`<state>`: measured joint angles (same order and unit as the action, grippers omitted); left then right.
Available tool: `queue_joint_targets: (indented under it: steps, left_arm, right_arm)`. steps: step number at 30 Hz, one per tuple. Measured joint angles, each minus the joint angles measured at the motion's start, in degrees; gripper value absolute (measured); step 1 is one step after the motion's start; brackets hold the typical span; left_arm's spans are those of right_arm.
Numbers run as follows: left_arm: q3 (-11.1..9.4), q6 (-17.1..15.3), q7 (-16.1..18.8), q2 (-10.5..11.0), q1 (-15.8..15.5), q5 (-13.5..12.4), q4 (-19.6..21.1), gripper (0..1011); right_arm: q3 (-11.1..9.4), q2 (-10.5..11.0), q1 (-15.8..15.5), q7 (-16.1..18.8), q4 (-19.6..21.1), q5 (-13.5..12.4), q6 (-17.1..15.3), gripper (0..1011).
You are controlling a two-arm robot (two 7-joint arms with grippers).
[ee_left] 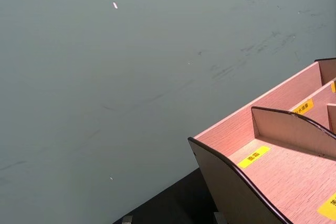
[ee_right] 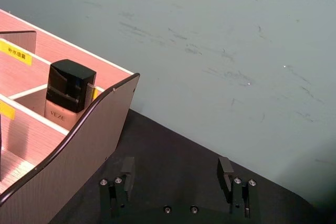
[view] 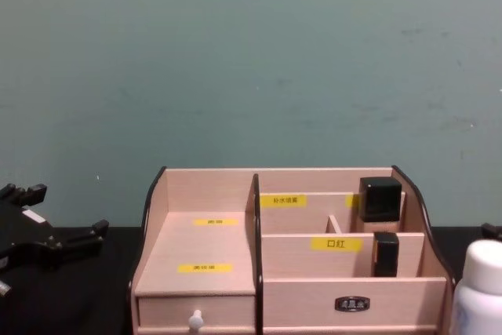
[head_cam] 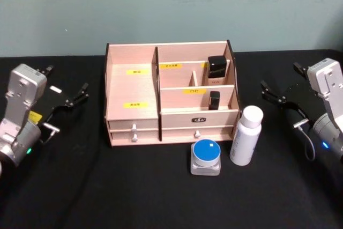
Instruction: Pick up the facial cleanser and watermelon frost from the table and place them into the tiered storage box.
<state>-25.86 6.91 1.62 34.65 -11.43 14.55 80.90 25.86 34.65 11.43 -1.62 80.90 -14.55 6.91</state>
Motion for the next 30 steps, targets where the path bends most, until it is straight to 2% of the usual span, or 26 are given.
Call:
queue_joint_targets:
  steps: [30]
  left_arm:
    - [0.0, 0.0, 0.0, 0.0, 0.0, 0.0, 0.0, 1001]
  right_arm:
    - [0.0, 0.0, 0.0, 0.0, 0.0, 0.0, 0.0, 1000]
